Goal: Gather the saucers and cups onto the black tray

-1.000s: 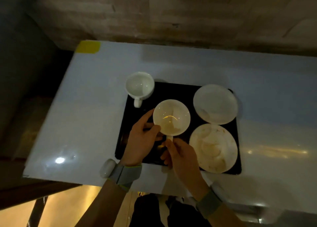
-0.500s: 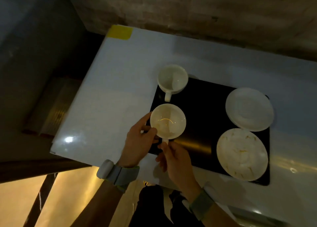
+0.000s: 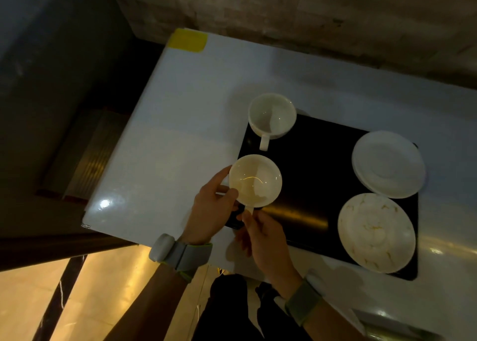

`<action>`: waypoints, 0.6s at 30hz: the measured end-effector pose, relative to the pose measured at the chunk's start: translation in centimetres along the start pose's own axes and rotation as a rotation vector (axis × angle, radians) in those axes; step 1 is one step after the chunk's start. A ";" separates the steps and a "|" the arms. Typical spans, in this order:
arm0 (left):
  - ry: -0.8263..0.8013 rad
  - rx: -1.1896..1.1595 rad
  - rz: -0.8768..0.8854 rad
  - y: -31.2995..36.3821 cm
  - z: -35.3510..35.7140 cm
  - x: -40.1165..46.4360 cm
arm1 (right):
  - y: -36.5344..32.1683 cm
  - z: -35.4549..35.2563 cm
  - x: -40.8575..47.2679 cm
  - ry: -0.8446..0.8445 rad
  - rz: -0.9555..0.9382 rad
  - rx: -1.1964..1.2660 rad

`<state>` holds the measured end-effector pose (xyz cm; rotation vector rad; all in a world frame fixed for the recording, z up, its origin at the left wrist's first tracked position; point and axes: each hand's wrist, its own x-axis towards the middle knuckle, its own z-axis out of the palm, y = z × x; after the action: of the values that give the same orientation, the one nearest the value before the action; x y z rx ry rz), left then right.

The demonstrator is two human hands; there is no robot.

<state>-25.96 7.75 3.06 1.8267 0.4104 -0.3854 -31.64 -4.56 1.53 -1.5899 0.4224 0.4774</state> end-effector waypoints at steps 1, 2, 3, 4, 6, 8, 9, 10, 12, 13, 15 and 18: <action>-0.003 -0.013 -0.004 -0.1 0.0 0.1 | 0.0 0.0 0.0 -0.005 0.001 -0.007; -0.003 -0.023 -0.013 -0.2 0.0 0.1 | 0.0 -0.1 0.1 -0.012 0.001 -0.014; -0.002 -0.028 -0.015 -0.3 0.0 0.1 | 0.0 -0.1 0.2 -0.019 0.002 -0.019; 0.000 -0.023 -0.017 -0.2 0.1 0.1 | 0.0 -0.2 0.2 -0.024 0.003 -0.024; 0.008 -0.016 -0.016 -0.4 0.2 0.2 | 0.0 -0.2 0.3 -0.033 0.006 -0.031; 0.013 -0.009 -0.015 -0.6 0.3 0.3 | -0.1 -0.4 0.3 -0.039 0.000 -0.032; 0.016 -0.003 -0.014 -0.7 0.3 0.3 | -0.1 -0.4 0.3 -0.043 -0.005 -0.033; 0.020 0.006 -0.010 -0.7 0.3 0.3 | -0.2 -0.5 0.2 -0.047 -0.005 -0.027; 0.033 0.024 0.006 -0.7 0.4 0.3 | -0.3 -0.6 0.2 -0.056 -0.010 -0.023; 0.038 0.027 0.010 -0.7 0.5 0.4 | -0.3 -0.6 0.1 -0.060 -0.011 -0.025; 0.048 0.026 0.007 -0.8 0.5 0.4 | -0.4 -0.7 0.1 -0.068 -0.022 -0.036; 0.063 0.036 -0.014 -0.7 0.5 0.3 | -0.7 -1.3 -0.3 -0.069 -0.040 -0.073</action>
<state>-26.05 7.52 2.16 1.8754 0.4627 -0.3469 -31.46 -5.80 2.34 -1.6439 0.3231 0.5208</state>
